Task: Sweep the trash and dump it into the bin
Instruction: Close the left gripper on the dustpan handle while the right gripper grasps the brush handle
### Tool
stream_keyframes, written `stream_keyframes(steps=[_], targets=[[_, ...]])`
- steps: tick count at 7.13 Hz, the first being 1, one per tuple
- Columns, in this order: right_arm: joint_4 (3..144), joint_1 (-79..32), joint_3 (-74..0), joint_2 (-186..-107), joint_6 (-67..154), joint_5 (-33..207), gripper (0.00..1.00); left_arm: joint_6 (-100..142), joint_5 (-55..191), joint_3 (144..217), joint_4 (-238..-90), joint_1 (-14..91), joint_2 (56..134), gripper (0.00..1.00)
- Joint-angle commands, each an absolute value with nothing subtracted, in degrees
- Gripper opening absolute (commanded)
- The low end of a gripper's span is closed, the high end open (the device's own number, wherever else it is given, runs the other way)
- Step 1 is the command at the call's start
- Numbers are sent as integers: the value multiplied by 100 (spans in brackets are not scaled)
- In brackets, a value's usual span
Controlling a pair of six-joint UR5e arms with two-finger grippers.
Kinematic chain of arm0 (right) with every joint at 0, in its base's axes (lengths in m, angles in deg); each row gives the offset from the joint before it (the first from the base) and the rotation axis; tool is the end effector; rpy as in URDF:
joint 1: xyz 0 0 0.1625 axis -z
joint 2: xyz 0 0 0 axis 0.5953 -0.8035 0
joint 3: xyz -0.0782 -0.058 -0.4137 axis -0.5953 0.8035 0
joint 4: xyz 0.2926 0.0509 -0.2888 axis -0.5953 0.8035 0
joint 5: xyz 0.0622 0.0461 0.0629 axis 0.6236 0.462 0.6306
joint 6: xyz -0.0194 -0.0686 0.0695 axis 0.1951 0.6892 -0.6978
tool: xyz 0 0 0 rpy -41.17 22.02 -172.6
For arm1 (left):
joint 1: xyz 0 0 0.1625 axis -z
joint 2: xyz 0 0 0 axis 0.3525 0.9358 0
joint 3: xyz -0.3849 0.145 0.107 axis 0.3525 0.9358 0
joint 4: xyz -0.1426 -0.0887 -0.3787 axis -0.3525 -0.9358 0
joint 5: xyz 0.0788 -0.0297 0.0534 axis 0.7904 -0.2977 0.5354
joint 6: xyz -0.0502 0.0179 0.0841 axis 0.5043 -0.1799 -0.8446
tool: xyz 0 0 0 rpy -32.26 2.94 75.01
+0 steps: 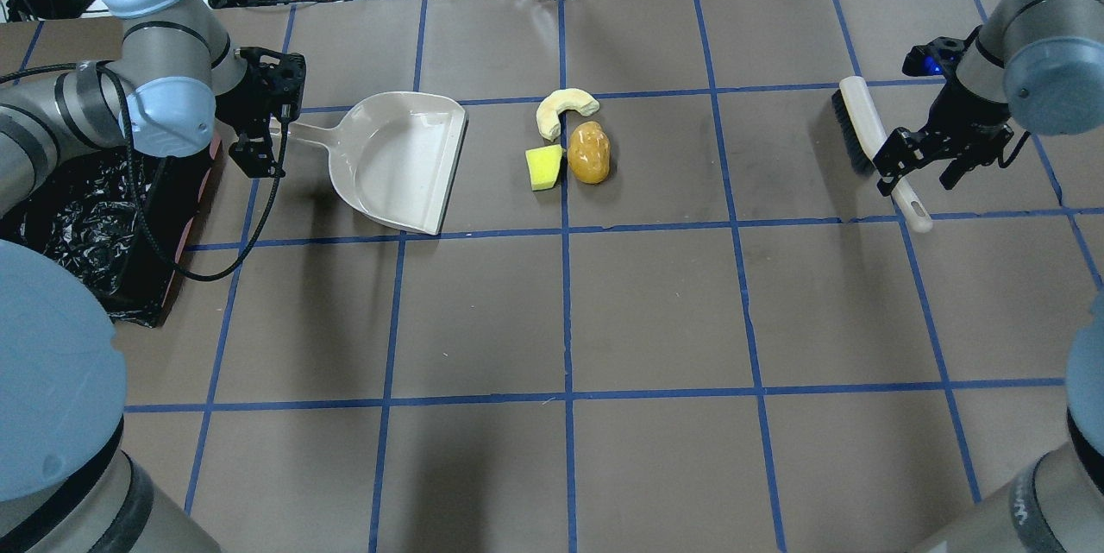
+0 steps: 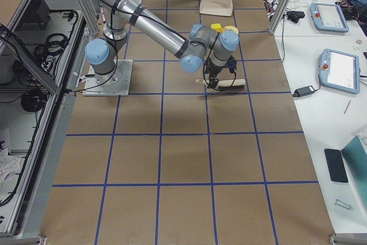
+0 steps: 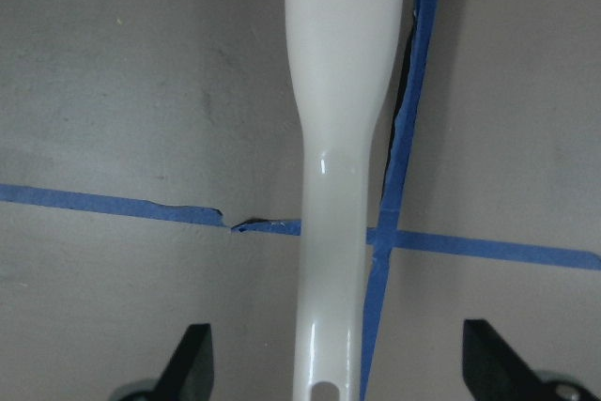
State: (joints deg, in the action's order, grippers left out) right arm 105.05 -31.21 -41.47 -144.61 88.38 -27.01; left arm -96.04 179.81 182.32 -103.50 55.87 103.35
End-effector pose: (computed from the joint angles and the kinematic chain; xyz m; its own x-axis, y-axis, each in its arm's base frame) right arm -0.0983 -0.5875 0.2467 -0.9918 -0.1038 -0.0744 -0.1155 0.9778 0.1749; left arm 0.0206 -0.6545 0.2435 -0.0190 0.9984 -0.0532 0.9996 0.0200 0.0180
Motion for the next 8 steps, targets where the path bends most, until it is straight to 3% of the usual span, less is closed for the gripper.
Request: stream_keyframes(steps=[1,2,5,7,8], targets=[[10505,-3132,-4164,-14373,8843,-2744,89,-9596,18016,18082,-10328,5591,10293,98],[10497,-3132,-4173,-14364,8843,-2745,89,-9552,17999,17724,-10658,5600,10354,97],[10497,-3158,-4182,-14329,8826,-2771,88,-9569,17990,17588,-10759,5582,10459,98],[10497,-3158,-4182,-14320,8817,-2701,70,-9552,17990,17588,-10750,5573,10591,97],[10497,-3158,-4182,-14320,8782,-2683,70,-9543,17973,17588,-10750,5573,10626,97]])
